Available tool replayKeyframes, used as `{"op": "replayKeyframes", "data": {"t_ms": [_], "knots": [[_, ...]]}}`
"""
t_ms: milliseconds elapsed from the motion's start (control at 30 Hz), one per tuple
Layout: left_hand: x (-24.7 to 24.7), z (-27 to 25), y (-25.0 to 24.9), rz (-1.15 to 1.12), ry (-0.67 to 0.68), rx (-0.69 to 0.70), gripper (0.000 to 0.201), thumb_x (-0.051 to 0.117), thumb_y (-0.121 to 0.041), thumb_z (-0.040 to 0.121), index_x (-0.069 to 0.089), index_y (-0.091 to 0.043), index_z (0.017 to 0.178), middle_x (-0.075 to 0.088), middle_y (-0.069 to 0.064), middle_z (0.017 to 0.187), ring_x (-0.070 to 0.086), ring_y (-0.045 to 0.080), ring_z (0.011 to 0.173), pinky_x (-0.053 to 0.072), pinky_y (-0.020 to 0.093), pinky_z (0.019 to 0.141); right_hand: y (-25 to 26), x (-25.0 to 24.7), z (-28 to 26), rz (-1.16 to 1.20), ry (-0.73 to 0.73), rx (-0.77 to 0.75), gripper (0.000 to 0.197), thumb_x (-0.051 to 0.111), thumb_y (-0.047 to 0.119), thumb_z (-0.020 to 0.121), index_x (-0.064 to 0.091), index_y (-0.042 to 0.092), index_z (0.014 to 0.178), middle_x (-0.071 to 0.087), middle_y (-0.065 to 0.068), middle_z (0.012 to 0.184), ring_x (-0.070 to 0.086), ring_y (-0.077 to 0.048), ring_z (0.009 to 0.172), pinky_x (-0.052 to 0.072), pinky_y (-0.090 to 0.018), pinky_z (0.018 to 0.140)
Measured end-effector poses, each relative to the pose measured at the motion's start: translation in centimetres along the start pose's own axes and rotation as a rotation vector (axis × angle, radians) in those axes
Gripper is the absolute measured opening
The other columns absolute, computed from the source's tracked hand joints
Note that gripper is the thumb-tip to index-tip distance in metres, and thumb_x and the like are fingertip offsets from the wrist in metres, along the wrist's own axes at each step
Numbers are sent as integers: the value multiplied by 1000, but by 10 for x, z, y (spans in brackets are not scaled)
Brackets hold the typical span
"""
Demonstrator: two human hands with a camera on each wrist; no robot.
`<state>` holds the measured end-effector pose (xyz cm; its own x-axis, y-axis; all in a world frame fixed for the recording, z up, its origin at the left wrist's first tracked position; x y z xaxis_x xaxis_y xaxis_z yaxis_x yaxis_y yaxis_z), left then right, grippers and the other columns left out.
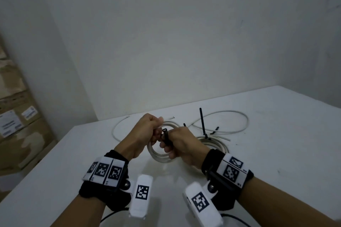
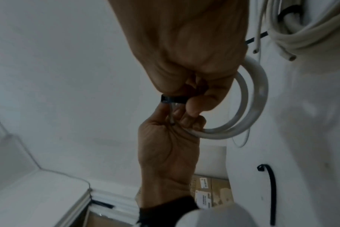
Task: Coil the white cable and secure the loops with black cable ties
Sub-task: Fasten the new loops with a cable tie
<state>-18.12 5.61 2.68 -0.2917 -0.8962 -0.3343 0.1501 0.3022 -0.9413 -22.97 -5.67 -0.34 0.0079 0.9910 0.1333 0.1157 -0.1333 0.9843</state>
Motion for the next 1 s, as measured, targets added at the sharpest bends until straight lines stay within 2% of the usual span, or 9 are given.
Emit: {"op": "replayKeyframes", "data": {"t_ms": [133, 233, 333, 500, 600, 667, 800, 933, 1000], "knots": [[12, 1, -3, -54, -11, -5, 29, 44, -21, 101, 39, -13, 74, 39, 2, 54, 31, 15, 49, 28, 28, 52, -3, -8, 1, 185, -72, -35, 35, 38, -3, 92, 60, 10, 69, 52, -6, 60, 42, -13, 47, 34, -18, 38], [14, 4, -2, -76, 18, -42, 28, 44, -22, 101, 41, -11, 76, 37, 2, 53, 32, 14, 45, 29, 26, 49, -11, -11, 0, 162, -95, -79, 29, 39, -6, 92, 63, 6, 80, 53, -5, 60, 42, -12, 46, 34, -18, 38], [14, 6, 0, -98, 82, -123, 26, 41, -21, 100, 45, -10, 77, 38, 2, 52, 33, 13, 44, 29, 26, 49, -15, -15, -1, 124, -92, -101, 29, 40, -6, 93, 65, 4, 82, 54, -5, 60, 42, -11, 46, 34, -18, 37], [21, 7, 4, -108, 25, -127, 25, 44, -20, 98, 50, -13, 75, 40, -1, 51, 33, 12, 43, 28, 24, 47, -12, -19, -5, 143, -133, -88, 30, 42, -4, 93, 61, 5, 72, 56, -9, 63, 44, -12, 44, 37, -19, 36], [28, 9, 7, -112, -19, -111, 25, 46, -19, 99, 50, -14, 75, 40, -1, 50, 31, 12, 41, 27, 20, 43, -14, -19, -9, 261, -182, -118, 10, 47, 1, 95, 53, 3, 87, 60, -11, 65, 52, -14, 45, 48, -24, 40], [31, 9, 7, -139, -28, -112, 24, 46, -19, 99, 48, -14, 75, 39, -1, 50, 30, 12, 41, 26, 19, 41, -16, -20, -11, 296, -189, -180, 8, 43, 4, 98, 51, 5, 96, 62, -10, 68, 57, -16, 53, 52, -27, 45], [33, 10, 5, -161, -39, -88, 14, 45, -19, 99, 50, -13, 87, 39, 0, 50, 29, 13, 43, 25, 20, 40, -19, -21, -17, 138, -89, -321, 30, 36, 12, 102, 65, 8, 98, 69, 0, 81, 61, -5, 65, 52, -24, 55], [33, 10, 6, -111, -62, -41, 11, 46, -16, 98, 52, -13, 91, 42, -2, 47, 30, 11, 39, 23, 20, 42, -20, -27, -18, -95, -119, -421, 27, 41, 15, 100, 60, 15, 80, 62, 1, 76, 56, -5, 61, 48, -25, 50], [34, 8, 7, -85, -70, -9, 10, 45, -16, 99, 52, -11, 94, 43, -2, 47, 30, 10, 38, 23, 20, 43, -18, -29, -18, -163, -165, -448, 26, 44, 17, 99, 60, 16, 78, 59, 4, 70, 52, -5, 55, 43, -24, 47]]}}
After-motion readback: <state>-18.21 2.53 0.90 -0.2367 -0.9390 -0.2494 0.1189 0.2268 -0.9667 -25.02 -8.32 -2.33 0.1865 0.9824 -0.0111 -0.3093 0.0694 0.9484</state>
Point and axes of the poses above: each hand's wrist, its own z-axis towards the middle knuckle, its own x-axis out of the palm, y = z × x, the point moved 1 cm from there along z, towards the middle knuckle
